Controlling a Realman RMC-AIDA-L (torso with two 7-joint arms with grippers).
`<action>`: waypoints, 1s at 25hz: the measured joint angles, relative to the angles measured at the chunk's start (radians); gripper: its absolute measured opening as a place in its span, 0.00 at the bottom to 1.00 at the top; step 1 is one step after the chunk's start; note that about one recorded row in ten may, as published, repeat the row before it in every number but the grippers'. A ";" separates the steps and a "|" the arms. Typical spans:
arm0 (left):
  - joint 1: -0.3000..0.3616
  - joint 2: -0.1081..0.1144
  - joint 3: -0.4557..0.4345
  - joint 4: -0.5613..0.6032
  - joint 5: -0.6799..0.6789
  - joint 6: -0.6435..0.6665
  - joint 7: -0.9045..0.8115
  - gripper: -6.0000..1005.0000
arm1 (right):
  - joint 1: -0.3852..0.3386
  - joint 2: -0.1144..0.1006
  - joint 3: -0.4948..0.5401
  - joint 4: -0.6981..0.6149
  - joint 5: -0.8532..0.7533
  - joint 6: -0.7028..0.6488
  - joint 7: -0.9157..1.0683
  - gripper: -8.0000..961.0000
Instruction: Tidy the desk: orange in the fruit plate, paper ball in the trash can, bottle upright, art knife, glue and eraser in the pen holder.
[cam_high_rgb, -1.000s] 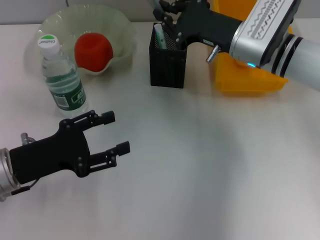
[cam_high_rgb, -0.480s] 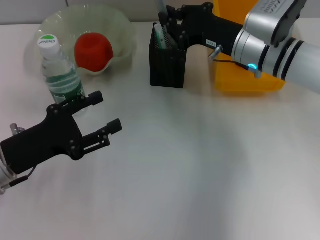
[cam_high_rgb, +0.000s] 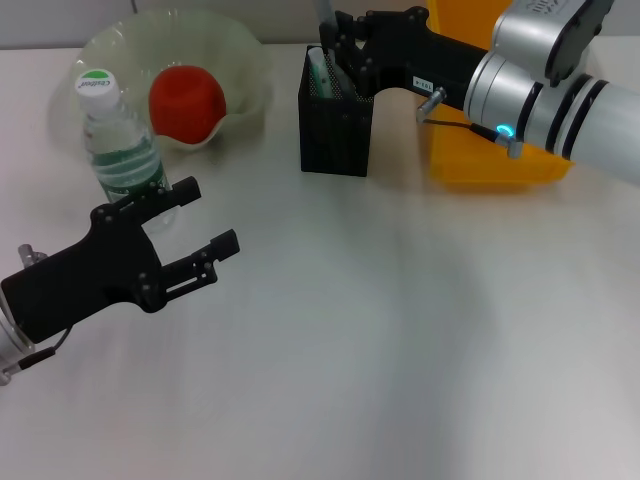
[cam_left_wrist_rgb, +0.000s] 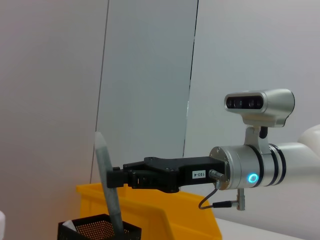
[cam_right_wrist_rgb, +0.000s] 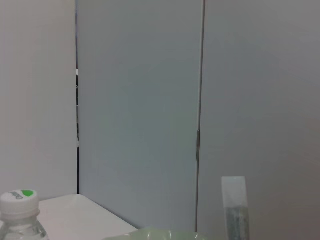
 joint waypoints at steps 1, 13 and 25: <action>0.001 0.000 -0.002 -0.001 0.000 -0.003 0.008 0.78 | 0.000 0.000 0.000 0.001 0.000 -0.001 0.000 0.14; 0.005 0.000 -0.012 -0.004 0.000 -0.004 0.015 0.78 | 0.000 0.000 -0.002 -0.002 0.000 -0.001 0.039 0.17; 0.006 0.002 -0.012 -0.003 0.000 -0.004 0.014 0.78 | -0.003 0.000 0.001 -0.010 0.009 -0.009 0.050 0.56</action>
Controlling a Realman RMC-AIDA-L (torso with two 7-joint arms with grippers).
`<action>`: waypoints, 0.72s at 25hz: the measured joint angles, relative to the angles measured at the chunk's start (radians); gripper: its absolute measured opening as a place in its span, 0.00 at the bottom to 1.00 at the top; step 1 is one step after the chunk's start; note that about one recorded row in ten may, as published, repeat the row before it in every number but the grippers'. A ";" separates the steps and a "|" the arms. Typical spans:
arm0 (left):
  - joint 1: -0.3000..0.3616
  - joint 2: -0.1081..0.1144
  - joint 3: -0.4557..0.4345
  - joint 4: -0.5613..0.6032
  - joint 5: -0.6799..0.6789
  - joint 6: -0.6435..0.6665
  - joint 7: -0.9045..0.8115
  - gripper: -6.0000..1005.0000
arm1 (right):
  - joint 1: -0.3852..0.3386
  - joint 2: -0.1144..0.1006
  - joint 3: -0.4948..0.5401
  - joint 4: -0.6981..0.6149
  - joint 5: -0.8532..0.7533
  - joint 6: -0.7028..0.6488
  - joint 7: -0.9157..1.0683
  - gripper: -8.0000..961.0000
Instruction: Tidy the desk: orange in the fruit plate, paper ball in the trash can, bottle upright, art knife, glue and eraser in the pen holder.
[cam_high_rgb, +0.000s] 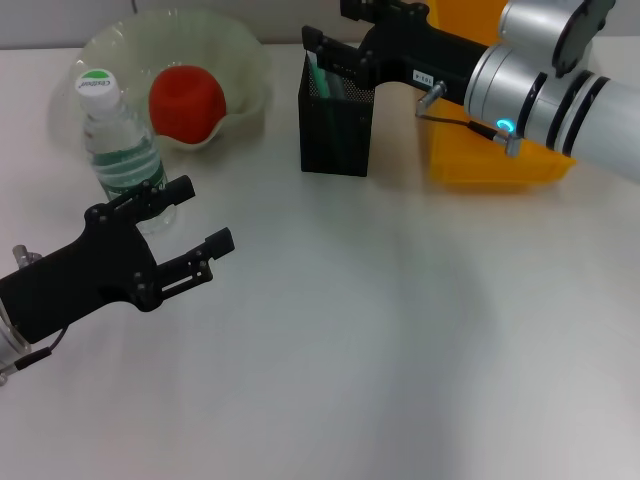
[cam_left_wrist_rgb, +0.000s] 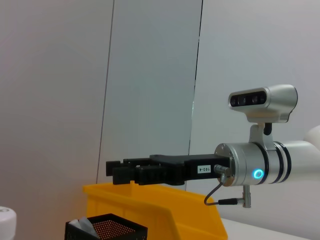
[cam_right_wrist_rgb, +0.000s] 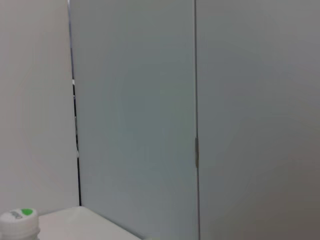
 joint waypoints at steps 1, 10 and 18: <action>0.000 0.000 0.000 0.000 0.000 0.000 0.000 0.78 | -0.002 0.000 0.000 -0.002 0.006 -0.003 0.000 0.60; 0.000 0.001 0.000 0.000 0.001 -0.010 -0.004 0.78 | -0.063 -0.001 -0.002 -0.037 0.058 -0.081 0.047 0.76; -0.014 0.014 0.010 0.013 0.052 -0.008 -0.038 0.78 | -0.251 -0.018 -0.016 -0.143 -0.020 -0.353 0.143 0.86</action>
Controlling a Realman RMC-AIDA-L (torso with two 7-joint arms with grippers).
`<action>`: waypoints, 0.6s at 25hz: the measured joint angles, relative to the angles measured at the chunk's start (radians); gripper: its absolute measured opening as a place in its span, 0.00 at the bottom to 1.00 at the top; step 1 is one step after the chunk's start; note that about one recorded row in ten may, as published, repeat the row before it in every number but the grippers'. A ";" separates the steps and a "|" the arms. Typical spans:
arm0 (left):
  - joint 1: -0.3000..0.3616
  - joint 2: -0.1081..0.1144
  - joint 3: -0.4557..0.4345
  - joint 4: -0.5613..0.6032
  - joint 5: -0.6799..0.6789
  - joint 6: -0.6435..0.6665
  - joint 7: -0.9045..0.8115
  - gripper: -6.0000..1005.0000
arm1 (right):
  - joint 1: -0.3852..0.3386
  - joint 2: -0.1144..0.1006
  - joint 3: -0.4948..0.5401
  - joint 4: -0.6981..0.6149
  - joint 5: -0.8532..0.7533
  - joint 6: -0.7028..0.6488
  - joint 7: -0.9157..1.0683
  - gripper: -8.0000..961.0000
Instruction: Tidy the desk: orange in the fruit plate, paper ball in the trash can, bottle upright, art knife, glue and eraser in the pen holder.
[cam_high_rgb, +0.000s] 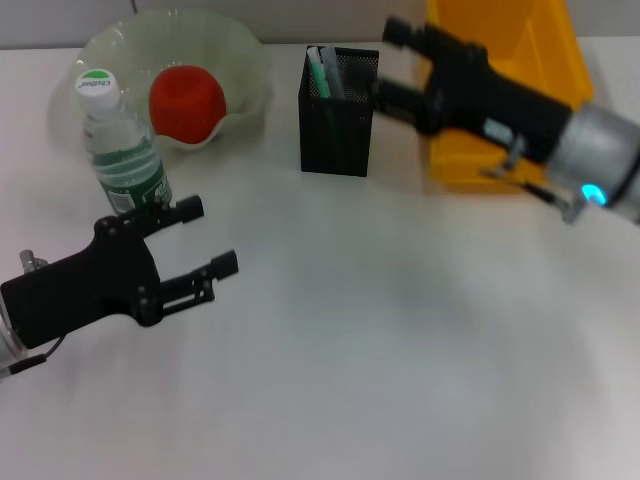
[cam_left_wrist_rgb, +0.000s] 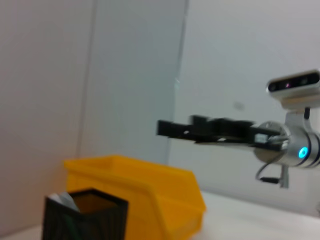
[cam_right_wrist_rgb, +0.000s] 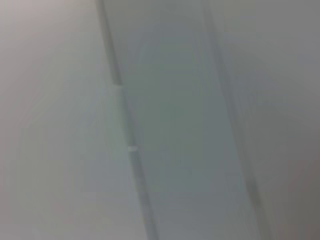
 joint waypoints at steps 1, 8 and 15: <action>-0.007 0.010 0.000 0.004 0.031 0.006 -0.013 0.78 | -0.025 -0.005 0.003 -0.013 -0.038 -0.045 0.019 0.86; -0.073 0.063 0.000 0.012 0.197 0.064 -0.066 0.78 | -0.135 -0.058 0.059 -0.049 -0.315 -0.277 0.117 0.85; -0.124 0.073 0.000 0.040 0.314 0.085 -0.127 0.78 | -0.150 -0.081 0.212 -0.050 -0.647 -0.361 0.143 0.85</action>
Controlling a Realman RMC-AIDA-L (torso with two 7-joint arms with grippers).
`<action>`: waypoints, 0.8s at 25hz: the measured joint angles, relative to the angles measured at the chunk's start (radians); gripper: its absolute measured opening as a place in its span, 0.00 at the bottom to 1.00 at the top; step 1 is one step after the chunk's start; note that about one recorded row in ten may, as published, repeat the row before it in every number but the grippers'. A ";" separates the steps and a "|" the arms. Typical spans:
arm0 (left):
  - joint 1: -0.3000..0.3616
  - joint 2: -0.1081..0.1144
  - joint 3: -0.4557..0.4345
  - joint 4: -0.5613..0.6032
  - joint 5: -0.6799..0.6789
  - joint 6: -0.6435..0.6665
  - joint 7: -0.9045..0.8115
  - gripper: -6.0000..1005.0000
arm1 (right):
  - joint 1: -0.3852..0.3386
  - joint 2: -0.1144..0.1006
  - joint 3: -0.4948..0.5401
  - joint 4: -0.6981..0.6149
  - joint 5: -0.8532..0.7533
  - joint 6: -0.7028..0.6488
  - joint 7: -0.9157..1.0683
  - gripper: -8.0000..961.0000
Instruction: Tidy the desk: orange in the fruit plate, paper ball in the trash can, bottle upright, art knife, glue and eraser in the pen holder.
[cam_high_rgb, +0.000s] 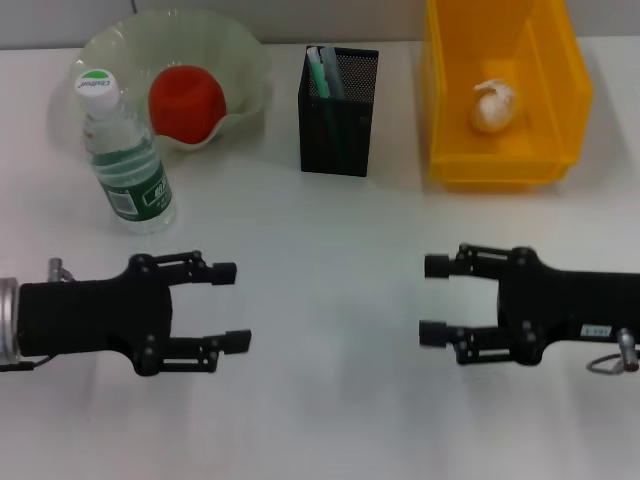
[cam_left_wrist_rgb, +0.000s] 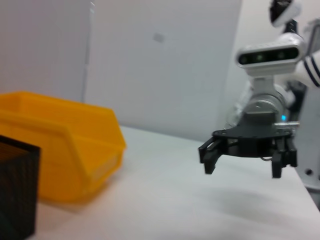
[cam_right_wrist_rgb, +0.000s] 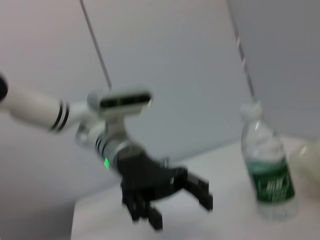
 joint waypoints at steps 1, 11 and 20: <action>-0.010 -0.002 0.000 0.001 0.026 0.002 -0.008 0.78 | 0.004 0.000 0.002 0.001 -0.021 0.006 0.000 0.85; -0.007 -0.004 0.000 0.002 0.041 0.011 0.001 0.78 | 0.021 0.015 -0.001 -0.007 -0.054 0.026 -0.005 0.85; -0.001 -0.003 0.000 0.005 0.042 0.032 0.014 0.78 | 0.026 0.020 -0.006 -0.007 -0.056 0.026 -0.005 0.85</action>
